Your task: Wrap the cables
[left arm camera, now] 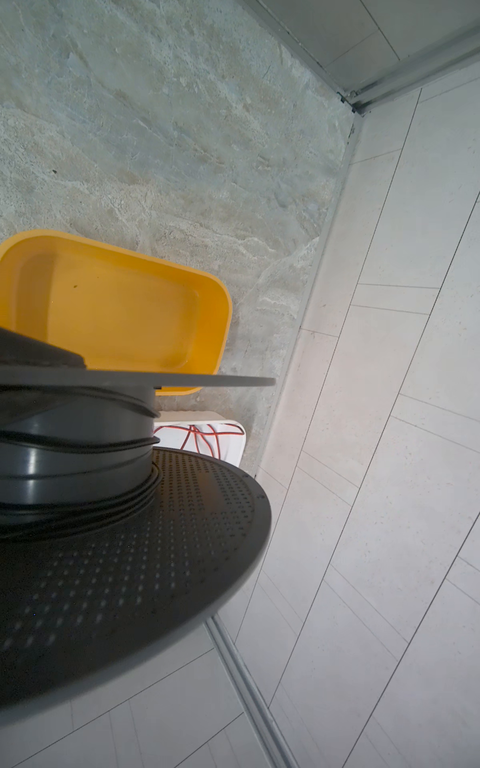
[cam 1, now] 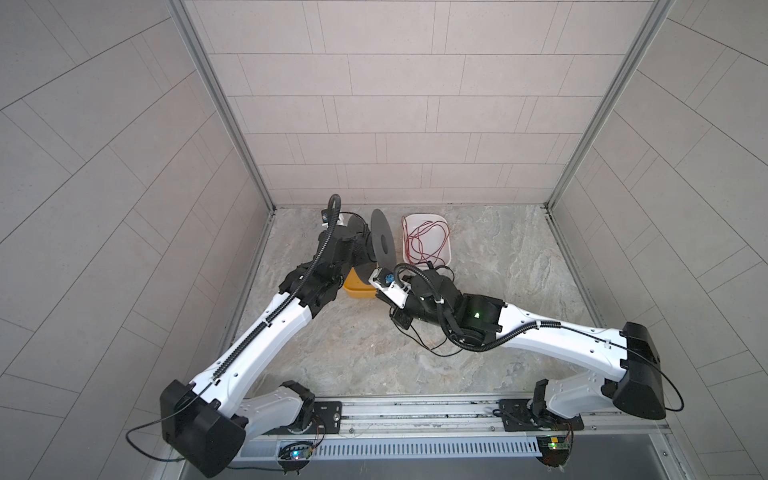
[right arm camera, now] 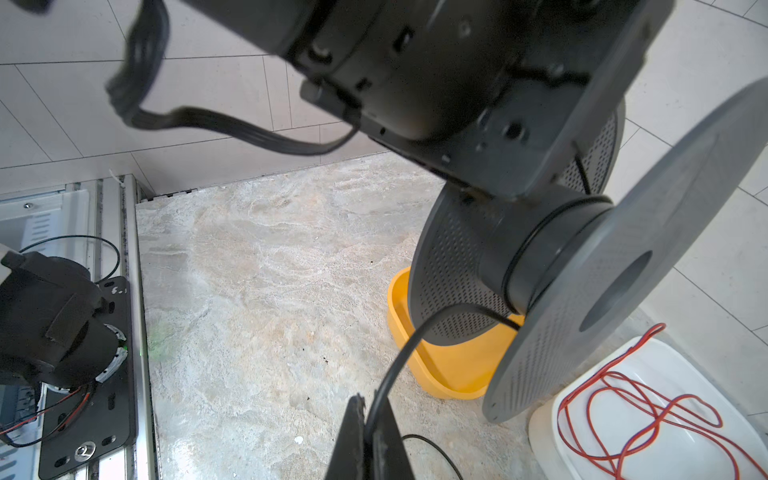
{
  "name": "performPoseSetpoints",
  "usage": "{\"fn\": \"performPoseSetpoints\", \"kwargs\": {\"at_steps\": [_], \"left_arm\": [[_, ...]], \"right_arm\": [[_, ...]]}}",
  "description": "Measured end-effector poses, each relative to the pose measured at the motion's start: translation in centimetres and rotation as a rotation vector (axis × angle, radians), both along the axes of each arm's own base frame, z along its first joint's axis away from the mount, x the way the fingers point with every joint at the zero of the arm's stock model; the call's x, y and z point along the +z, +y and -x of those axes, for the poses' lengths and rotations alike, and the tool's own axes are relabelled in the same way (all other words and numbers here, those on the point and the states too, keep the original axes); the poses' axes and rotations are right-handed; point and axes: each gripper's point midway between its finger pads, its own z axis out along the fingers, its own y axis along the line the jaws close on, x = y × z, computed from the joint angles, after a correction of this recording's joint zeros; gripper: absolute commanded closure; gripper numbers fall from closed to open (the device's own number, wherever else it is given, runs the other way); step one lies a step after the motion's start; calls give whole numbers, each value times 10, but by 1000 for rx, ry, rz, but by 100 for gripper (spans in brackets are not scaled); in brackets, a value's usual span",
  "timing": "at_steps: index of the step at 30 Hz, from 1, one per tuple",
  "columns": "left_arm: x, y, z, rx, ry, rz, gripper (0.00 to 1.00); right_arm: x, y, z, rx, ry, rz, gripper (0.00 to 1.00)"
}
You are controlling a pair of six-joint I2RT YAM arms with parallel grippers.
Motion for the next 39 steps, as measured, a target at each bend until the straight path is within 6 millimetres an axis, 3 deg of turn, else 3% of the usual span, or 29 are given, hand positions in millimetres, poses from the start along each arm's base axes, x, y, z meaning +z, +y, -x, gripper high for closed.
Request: {"fn": "performPoseSetpoints", "kwargs": {"at_steps": [11,26,33,39], "left_arm": [[-10,-29,13,-159,14,-85,100],[-13,-76,43,-395,-32,-273,100],[-9,-81,46,-419,-59,-324,100],[-6,-88,49,-449,-73,-335,100]], "right_arm": [[27,-23,-11,-29,-34,29,100],[62,-78,-68,-197,10,-25,100],[50,-107,-99,-311,65,13,100],[40,-120,-108,-343,108,26,100]]}}
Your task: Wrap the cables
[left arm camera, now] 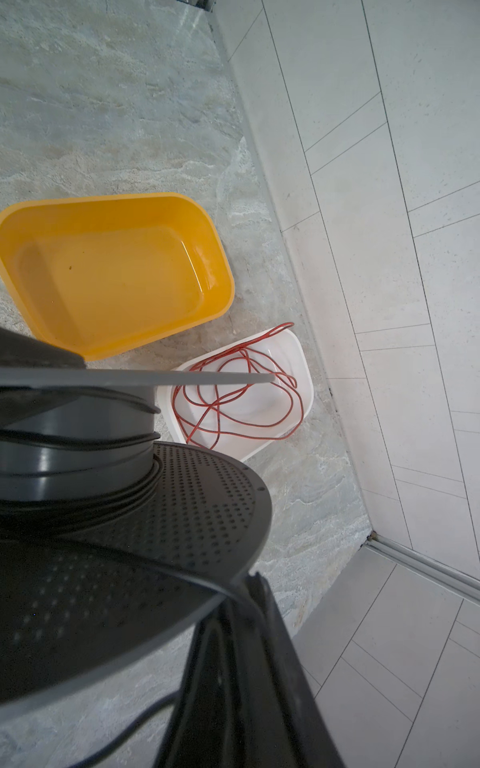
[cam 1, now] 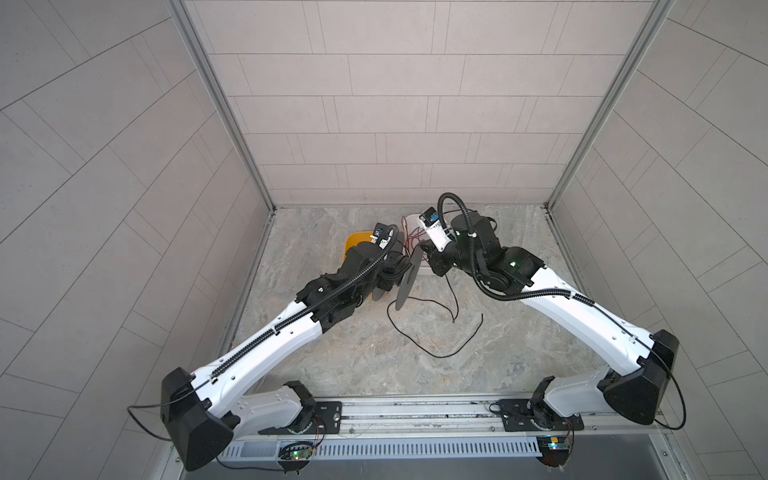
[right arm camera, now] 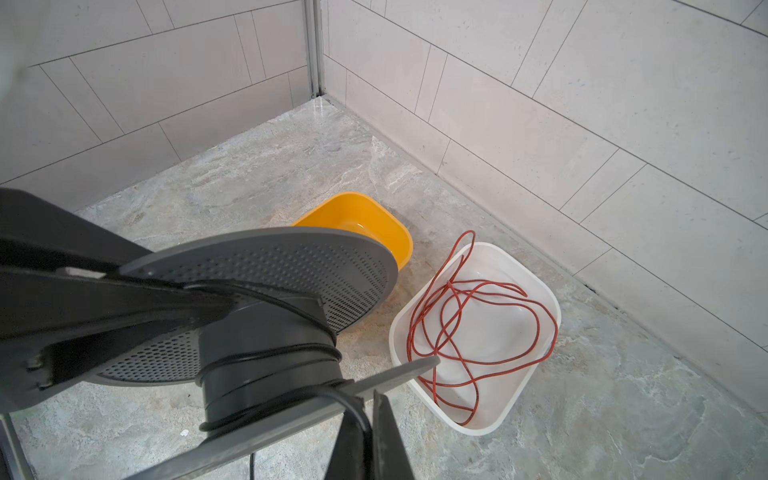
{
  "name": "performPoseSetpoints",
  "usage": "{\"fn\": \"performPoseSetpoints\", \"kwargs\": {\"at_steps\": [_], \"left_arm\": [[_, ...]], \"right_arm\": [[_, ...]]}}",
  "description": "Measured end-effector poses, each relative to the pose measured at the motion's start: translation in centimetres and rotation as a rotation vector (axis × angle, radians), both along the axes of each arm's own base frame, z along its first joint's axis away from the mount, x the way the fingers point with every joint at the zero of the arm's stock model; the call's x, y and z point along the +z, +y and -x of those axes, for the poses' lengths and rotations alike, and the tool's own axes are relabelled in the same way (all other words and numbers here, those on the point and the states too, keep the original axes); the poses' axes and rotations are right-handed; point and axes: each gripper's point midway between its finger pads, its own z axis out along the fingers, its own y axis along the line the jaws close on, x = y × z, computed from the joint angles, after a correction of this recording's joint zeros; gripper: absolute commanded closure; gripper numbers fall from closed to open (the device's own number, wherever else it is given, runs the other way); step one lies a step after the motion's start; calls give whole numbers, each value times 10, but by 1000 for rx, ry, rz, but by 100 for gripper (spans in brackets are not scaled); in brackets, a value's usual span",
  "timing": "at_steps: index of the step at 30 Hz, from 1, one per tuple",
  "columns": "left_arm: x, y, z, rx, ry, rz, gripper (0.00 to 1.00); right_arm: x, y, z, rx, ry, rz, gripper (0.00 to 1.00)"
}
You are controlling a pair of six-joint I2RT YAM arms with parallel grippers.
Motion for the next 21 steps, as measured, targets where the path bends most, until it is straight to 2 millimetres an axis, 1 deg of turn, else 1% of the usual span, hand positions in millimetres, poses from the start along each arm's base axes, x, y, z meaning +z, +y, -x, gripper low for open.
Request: {"fn": "performPoseSetpoints", "kwargs": {"at_steps": [4,8,10,13,15,18,21], "left_arm": [[2,-4,1,-15,-5,9,100],[6,-5,1,-23,-8,12,100],[7,-6,1,-27,-8,13,100],[8,-8,2,-39,-7,21,100],[12,-11,3,-48,-11,30,100],[12,-12,4,-55,-9,30,100],[9,-11,6,-57,6,19,100]], "right_arm": [[-2,-5,-4,-9,15,-11,99],[-6,-10,-9,-23,22,-19,94],[-6,-14,-13,-39,18,-26,93],[-11,-28,-26,-102,15,-14,92],[-15,-35,-34,-139,14,-3,89],[-18,-41,-41,-171,10,0,88],[-19,-42,-46,-186,-3,-11,85]]}}
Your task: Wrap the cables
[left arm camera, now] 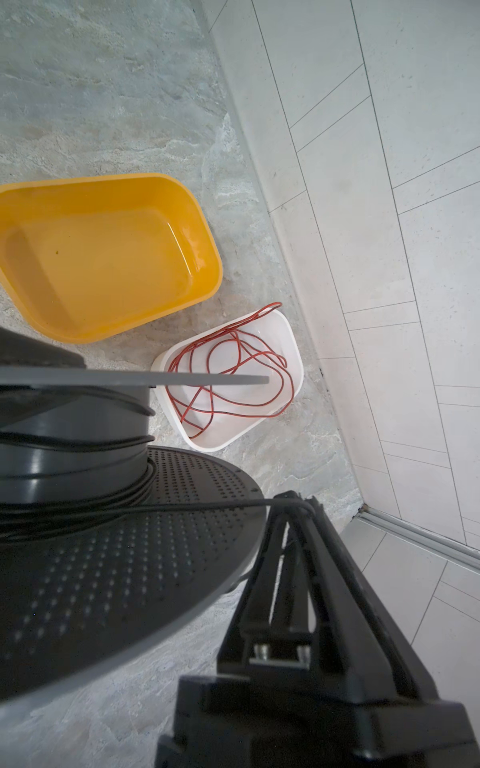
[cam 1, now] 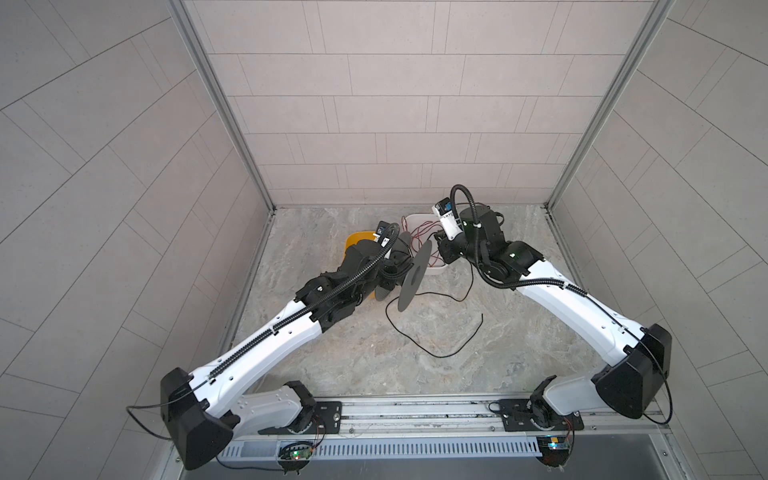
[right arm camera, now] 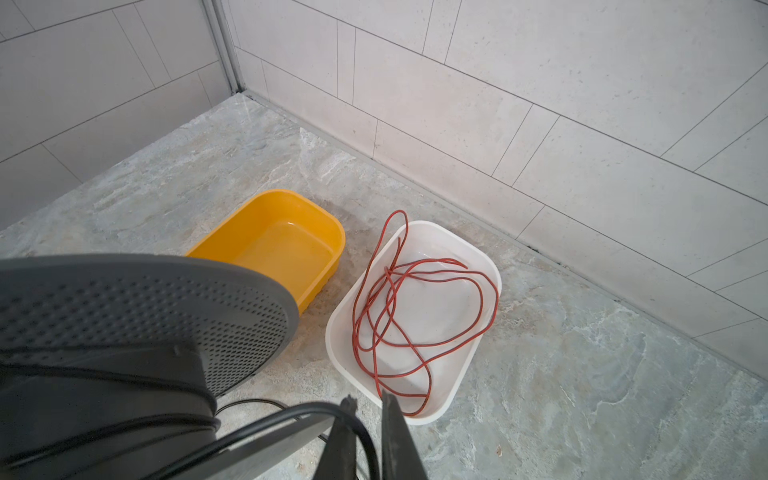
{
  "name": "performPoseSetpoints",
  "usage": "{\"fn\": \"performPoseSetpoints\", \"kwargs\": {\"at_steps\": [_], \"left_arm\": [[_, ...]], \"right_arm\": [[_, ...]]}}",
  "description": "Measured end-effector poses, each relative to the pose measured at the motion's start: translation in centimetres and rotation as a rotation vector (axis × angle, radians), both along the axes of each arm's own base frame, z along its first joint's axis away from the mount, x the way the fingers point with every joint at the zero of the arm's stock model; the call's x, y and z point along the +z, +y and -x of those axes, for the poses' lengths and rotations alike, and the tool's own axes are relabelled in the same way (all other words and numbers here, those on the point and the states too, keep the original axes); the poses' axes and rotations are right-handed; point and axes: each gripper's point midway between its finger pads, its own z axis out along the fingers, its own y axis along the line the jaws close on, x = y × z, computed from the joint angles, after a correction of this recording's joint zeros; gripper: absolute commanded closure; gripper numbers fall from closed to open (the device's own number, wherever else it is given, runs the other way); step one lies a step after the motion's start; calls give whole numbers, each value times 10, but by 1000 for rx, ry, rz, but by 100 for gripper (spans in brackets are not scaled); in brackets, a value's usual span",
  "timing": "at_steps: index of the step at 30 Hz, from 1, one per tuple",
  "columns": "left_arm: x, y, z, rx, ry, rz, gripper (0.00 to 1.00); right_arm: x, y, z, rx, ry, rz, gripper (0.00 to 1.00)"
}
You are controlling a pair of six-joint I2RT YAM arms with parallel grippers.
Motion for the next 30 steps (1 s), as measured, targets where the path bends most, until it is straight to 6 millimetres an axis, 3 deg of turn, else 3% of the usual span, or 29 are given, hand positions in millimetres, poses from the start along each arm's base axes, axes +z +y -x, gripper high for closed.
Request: {"fn": "performPoseSetpoints", "kwargs": {"at_steps": [9,12,16,22,26,30], "left_arm": [[1,3,10,-21,44,-19,100],[3,5,14,-25,57,-23,100],[10,6,18,-36,67,-22,100],[24,8,24,-54,75,-16,100],[32,10,27,-60,75,-15,100],[38,13,28,-56,74,-19,100]], "right_arm": [[-32,-30,-18,-103,38,-43,74],[-44,-39,-22,-129,53,-63,66],[-53,-36,-22,-106,65,-102,49],[-72,-32,-19,-79,71,-120,30],[-95,-43,-8,-105,92,-93,28],[-91,-60,5,-149,55,-80,27]]}}
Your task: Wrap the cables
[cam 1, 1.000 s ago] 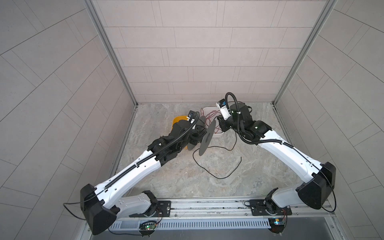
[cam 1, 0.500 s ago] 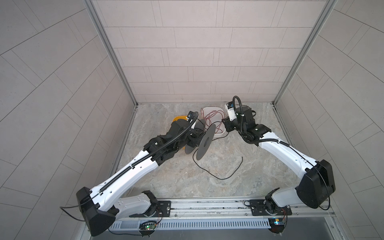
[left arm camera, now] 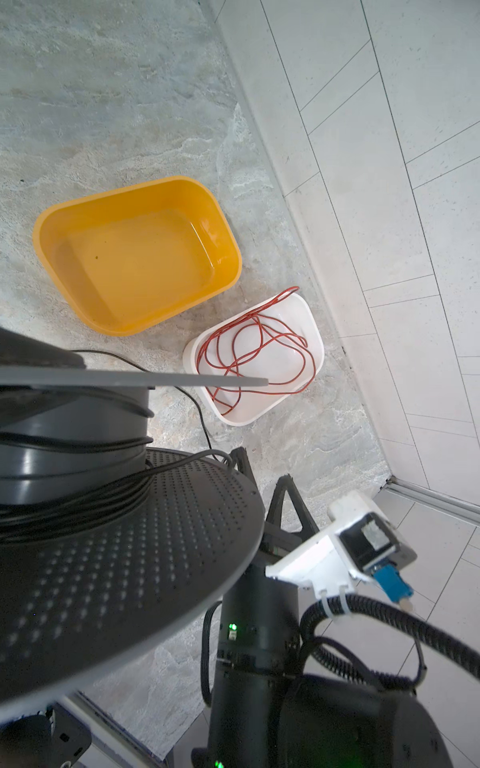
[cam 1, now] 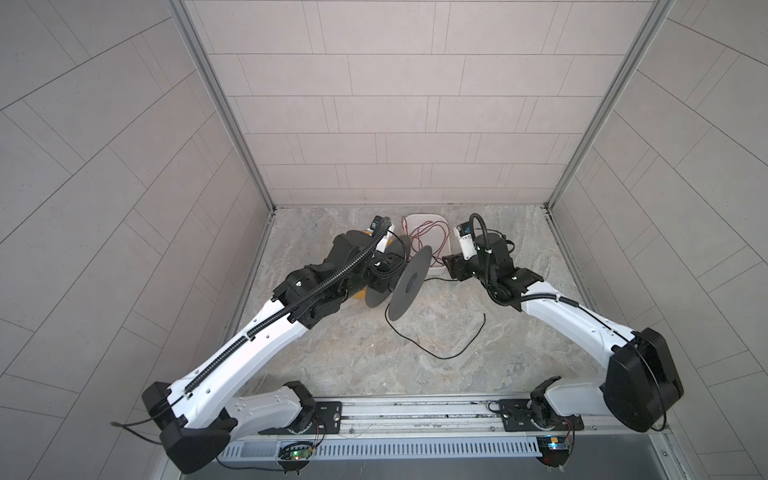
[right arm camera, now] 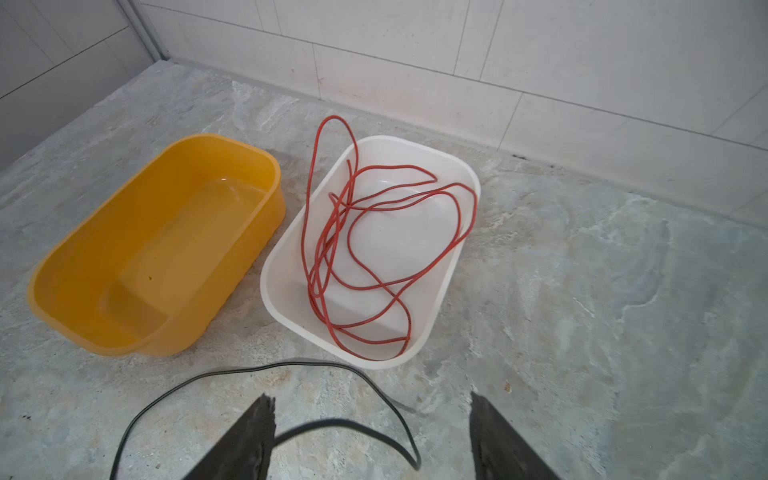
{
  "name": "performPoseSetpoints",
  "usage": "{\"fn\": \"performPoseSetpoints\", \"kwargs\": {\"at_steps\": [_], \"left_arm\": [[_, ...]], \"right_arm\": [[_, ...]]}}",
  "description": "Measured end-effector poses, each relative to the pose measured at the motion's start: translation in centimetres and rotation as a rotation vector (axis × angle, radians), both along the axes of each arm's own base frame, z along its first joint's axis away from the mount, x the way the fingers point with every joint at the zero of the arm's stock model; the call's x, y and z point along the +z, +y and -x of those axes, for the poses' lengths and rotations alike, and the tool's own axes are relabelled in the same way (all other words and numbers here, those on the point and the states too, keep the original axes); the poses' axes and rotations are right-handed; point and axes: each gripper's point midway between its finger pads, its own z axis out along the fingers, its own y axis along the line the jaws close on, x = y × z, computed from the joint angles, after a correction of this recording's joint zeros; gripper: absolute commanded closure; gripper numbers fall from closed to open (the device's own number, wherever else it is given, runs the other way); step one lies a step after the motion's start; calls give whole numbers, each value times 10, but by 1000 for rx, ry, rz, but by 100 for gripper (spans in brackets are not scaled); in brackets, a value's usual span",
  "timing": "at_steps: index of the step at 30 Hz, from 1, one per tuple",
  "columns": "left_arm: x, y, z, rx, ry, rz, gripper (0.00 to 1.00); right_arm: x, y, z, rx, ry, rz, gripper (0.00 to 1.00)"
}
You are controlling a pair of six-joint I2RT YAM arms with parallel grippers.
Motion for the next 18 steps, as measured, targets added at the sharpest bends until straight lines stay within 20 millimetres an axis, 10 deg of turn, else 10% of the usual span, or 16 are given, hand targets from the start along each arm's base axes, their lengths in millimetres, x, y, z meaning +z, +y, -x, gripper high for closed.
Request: {"fn": "performPoseSetpoints", "kwargs": {"at_steps": [7,18], "left_arm": [[10,12,-2,28,8,-2,100],[21,17,5,3,40,20,100]], "right_arm": [[19,-27,25,-66,-125,-12,26],[-33,-15,44,0,-141,-9,28]]}}
